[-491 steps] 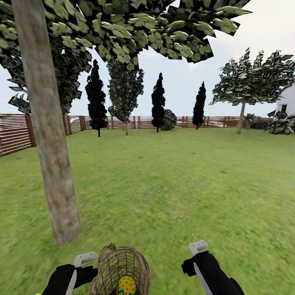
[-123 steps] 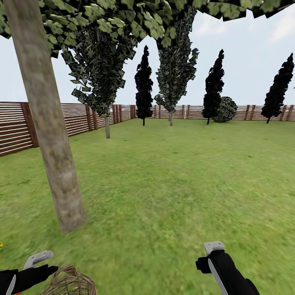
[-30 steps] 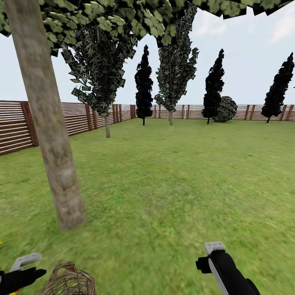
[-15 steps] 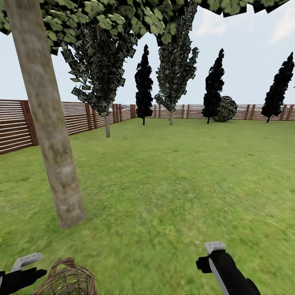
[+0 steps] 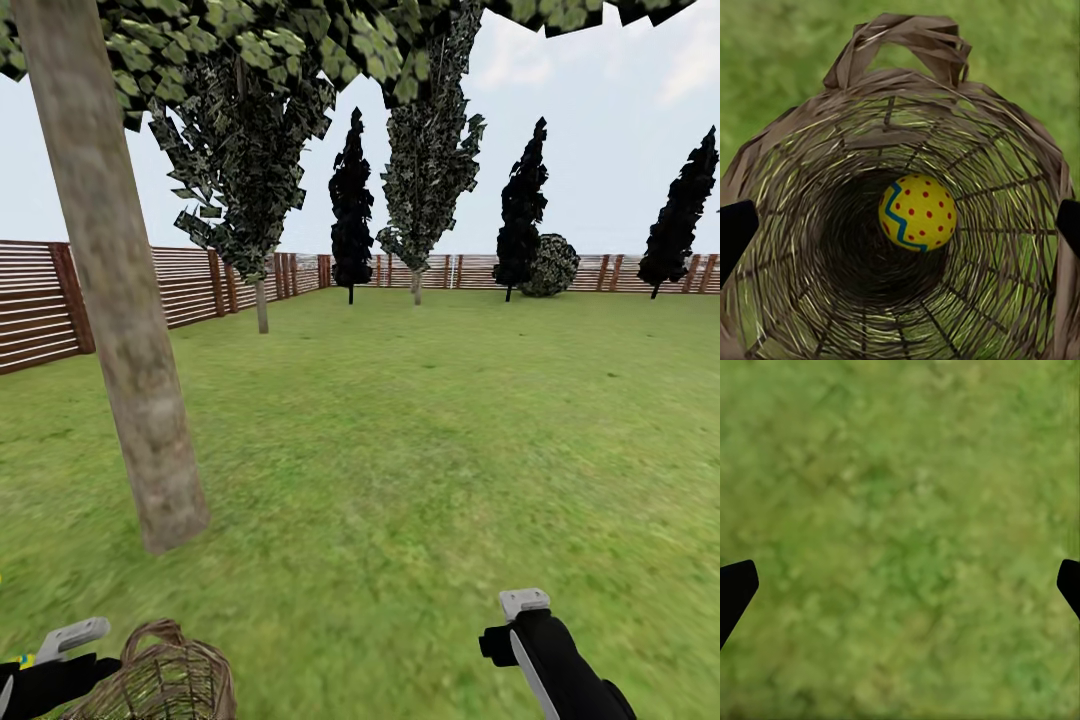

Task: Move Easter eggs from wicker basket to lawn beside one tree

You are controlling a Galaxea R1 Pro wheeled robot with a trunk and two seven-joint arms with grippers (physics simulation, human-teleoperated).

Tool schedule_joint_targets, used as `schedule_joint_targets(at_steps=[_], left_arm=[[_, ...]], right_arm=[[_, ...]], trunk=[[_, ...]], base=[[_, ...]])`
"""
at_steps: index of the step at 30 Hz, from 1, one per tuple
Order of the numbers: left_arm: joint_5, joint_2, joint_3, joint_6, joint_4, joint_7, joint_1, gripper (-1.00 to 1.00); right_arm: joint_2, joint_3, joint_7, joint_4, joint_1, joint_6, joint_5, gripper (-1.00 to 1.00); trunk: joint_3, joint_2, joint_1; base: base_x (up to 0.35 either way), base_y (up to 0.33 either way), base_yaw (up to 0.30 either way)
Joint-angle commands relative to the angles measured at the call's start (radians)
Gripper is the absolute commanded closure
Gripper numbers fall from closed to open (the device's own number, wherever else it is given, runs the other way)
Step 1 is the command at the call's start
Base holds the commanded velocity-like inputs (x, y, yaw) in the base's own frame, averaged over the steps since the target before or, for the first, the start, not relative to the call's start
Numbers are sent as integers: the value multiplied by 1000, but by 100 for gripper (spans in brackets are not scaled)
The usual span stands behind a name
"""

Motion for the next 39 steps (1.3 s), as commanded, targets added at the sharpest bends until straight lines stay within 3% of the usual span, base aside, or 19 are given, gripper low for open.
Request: schedule_joint_targets(at_steps=[1,28,33,39], left_arm=[[-10,-1,3,3,-1,-10,-1,-100],[-10,-2,3,2,2,-8,-2,-100],[-11,-20,3,1,2,-7,-1,-100],[-10,-23,3,1,2,22,-1,-100]], right_arm=[[-1,4,-5,-1,-1,5,-1,-100],[0,5,-3,2,-1,5,-1,-100],[1,5,-3,2,-1,5,-1,-100],[1,5,-3,2,-1,5,-1,-100]], trunk=[[-4,-8,4],[-89,-197,107],[-105,-232,127],[-123,-274,150]], base=[[0,0,0],[0,0,0],[0,0,0],[0,0,0]])
